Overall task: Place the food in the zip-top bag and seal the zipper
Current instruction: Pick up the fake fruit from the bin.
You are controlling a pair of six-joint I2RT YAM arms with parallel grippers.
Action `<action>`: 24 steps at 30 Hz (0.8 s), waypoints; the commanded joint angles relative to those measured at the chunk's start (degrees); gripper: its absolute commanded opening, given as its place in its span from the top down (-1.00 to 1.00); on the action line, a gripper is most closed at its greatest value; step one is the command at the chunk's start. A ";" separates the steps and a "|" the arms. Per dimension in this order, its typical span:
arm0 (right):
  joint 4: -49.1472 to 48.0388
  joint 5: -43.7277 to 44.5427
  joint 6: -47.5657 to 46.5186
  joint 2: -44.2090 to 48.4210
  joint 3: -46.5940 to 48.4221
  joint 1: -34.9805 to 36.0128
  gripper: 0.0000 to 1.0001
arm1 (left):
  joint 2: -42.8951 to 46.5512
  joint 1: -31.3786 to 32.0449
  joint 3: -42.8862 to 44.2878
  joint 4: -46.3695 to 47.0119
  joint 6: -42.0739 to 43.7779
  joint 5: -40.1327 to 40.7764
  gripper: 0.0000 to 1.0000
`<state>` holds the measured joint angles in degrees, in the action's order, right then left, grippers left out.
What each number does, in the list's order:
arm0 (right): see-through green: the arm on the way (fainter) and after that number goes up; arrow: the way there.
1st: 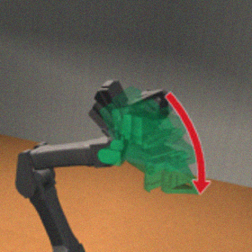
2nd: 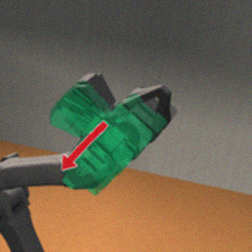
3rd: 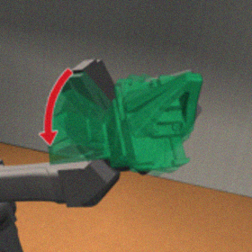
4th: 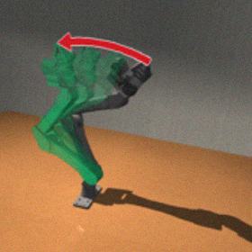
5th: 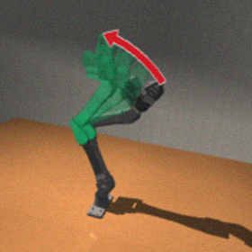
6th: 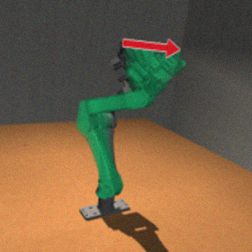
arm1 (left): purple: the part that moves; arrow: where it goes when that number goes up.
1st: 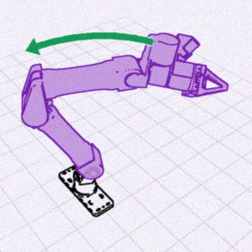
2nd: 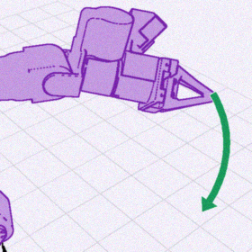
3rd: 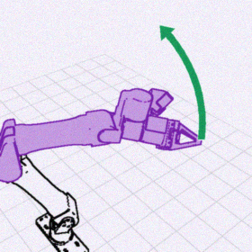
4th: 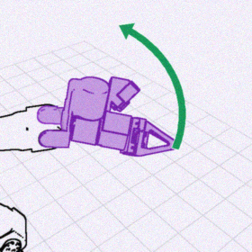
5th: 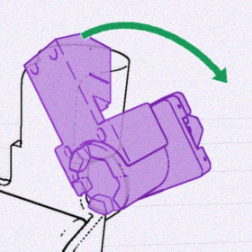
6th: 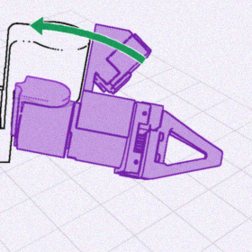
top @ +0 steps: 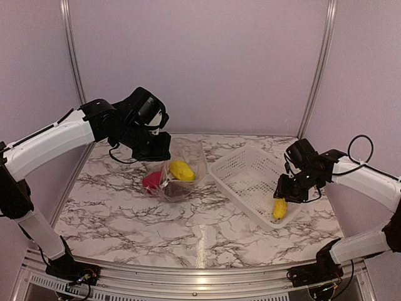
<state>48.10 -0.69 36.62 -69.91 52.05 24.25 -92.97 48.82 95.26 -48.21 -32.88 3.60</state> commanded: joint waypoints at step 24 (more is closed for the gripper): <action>-5.71 5.44 0.43 -21.02 5.91 -6.49 0.14 | -0.37 -0.19 -0.95 2.09 2.85 1.08 1.00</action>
<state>43.83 5.08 37.89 -87.61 54.50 18.81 -92.97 48.82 94.74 -47.66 -30.79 3.53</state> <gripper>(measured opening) 0.427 0.013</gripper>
